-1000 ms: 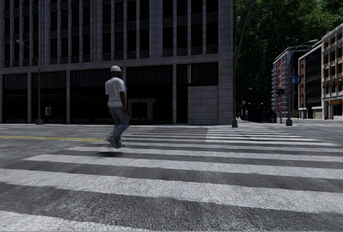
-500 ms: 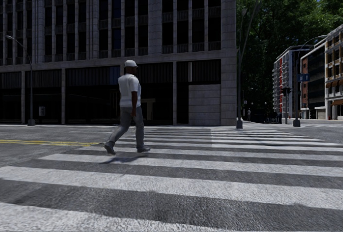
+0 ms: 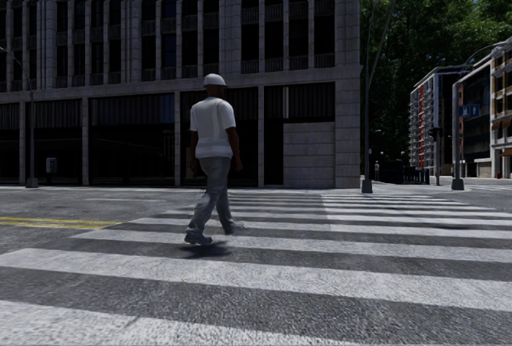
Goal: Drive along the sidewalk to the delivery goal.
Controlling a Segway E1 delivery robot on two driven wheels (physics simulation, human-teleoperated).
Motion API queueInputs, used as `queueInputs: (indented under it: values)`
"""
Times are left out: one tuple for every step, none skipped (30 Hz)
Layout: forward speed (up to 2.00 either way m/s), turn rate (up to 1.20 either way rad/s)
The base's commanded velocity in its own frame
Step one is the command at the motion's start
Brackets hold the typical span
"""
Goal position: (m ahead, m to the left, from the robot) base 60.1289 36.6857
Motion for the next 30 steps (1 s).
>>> queueInputs:
  values:
    - [2.0,0.26]
    - [2.0,0.26]
    - [2.0,0.26]
    - [2.0,0.26]
    - [2.0,0.26]
    - [2.0,0.26]
    - [2.0,0.26]
    - [2.0,0.26]
    - [2.0,0.26]
    - [2.0,0.26]
    - [2.0,0.26]
    - [2.0,0.26]
    - [2.0,0.26]
    - [2.0,0.27]
    - [2.0,0.27]
    - [2.0,0.27]
    - [1.99,0.27]
    - [1.93,0.27]
    - [1.9,0.27]
    - [1.86,0.27]
    - [1.86,0.27]
    - [1.8,0.27]
    - [1.68,0.27]
    - [1.62,0.27]
    - [1.57,0.27]
    - [1.55,0.27]
    - [1.54,0.27]
    - [1.54,0.27]
    - [1.53,0.27]
    - [1.52,0.27]
